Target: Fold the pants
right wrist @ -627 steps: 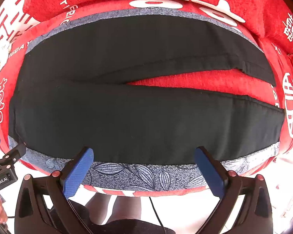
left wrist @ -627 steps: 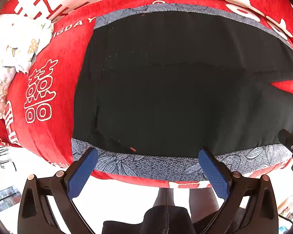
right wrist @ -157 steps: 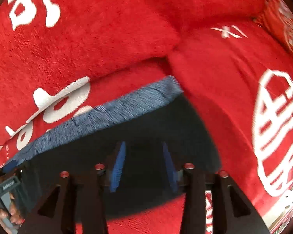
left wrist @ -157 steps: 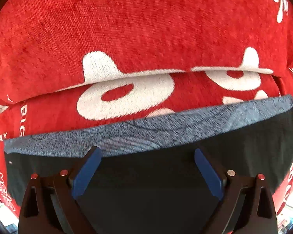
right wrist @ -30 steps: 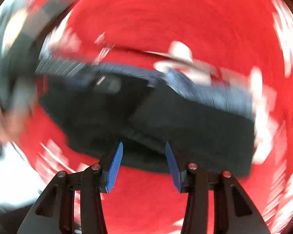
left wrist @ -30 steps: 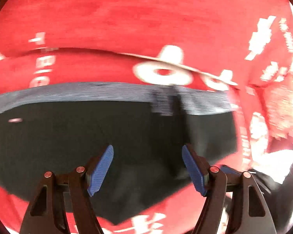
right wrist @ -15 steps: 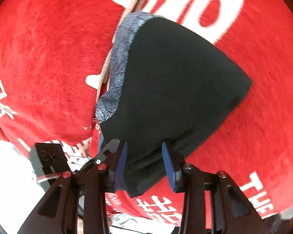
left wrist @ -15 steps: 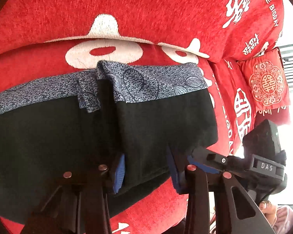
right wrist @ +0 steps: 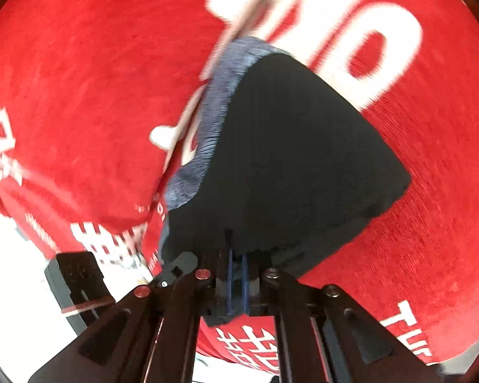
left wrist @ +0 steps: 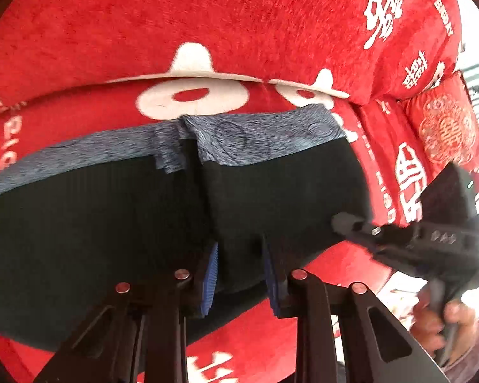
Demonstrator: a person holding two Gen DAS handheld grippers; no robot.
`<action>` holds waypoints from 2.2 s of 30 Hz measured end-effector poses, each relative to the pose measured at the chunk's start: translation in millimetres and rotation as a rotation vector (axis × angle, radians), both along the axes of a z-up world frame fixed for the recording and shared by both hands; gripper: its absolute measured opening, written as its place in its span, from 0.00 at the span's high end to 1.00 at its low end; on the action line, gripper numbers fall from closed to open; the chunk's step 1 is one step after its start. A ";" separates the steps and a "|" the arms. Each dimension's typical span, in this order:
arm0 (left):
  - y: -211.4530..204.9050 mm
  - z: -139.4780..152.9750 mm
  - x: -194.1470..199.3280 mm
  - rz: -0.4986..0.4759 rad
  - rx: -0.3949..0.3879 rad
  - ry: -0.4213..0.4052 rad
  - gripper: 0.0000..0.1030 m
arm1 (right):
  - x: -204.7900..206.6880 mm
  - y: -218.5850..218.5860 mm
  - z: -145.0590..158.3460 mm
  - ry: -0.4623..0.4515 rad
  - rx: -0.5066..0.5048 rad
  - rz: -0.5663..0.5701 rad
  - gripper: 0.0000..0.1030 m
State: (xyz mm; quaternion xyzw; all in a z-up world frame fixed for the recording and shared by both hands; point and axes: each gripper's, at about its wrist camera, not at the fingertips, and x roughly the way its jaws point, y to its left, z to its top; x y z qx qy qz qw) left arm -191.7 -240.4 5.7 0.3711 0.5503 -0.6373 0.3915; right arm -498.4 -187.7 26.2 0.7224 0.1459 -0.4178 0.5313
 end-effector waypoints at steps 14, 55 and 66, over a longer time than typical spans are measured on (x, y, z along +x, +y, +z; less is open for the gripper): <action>4.8 1.5 26.7 0.105 -0.015 -0.114 0.52 | 27.4 -5.8 -19.4 0.090 0.079 0.211 0.91; 14.7 -8.7 65.1 0.253 -0.020 -0.350 0.52 | 169.1 -87.6 2.0 0.435 -0.167 0.691 0.40; 39.8 -8.3 102.5 0.324 -0.010 -0.365 0.52 | 185.9 -65.8 -16.4 0.508 -0.108 0.705 0.92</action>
